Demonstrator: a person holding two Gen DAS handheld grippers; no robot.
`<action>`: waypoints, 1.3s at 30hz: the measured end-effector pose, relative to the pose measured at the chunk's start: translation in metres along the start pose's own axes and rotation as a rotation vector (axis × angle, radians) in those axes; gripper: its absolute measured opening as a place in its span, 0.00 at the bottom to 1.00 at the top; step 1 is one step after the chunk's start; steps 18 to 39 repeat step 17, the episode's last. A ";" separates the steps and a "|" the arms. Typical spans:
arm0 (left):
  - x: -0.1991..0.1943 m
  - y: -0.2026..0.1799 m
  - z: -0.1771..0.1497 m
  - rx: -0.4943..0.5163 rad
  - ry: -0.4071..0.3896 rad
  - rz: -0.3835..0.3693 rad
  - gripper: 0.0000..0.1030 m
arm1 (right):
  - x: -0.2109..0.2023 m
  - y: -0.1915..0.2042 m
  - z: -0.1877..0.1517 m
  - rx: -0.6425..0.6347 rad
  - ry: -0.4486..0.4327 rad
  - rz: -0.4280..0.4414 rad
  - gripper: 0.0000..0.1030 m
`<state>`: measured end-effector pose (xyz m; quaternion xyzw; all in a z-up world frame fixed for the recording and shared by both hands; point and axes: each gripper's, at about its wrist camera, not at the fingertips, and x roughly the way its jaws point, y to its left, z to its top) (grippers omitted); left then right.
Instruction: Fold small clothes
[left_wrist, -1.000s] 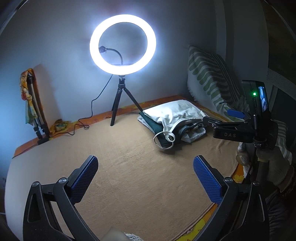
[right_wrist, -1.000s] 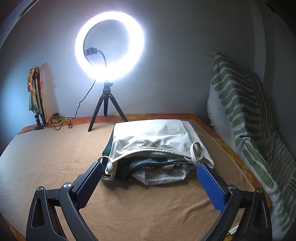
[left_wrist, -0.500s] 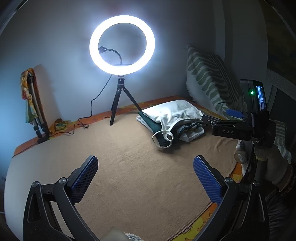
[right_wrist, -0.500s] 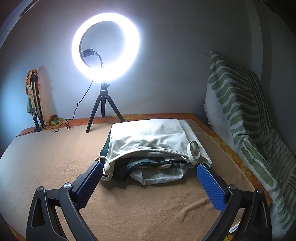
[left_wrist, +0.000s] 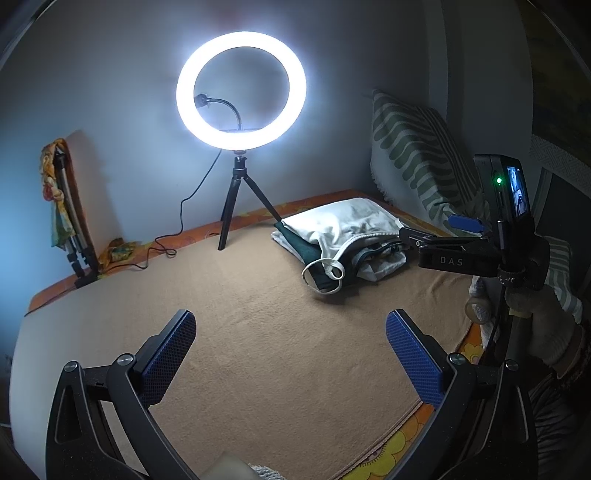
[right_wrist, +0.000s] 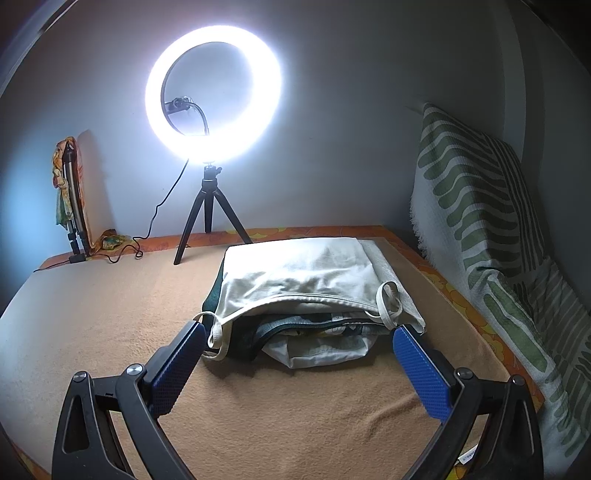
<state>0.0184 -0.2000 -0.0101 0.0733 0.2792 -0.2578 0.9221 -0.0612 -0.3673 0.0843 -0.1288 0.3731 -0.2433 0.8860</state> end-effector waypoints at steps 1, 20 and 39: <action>0.000 0.000 0.000 -0.001 0.000 -0.001 0.99 | 0.001 0.000 0.000 0.001 0.001 0.003 1.00; -0.003 0.003 0.000 -0.006 -0.008 -0.001 0.99 | 0.004 0.004 0.001 0.001 0.005 0.014 1.00; -0.003 0.003 0.000 -0.006 -0.008 -0.001 0.99 | 0.004 0.004 0.001 0.001 0.005 0.014 1.00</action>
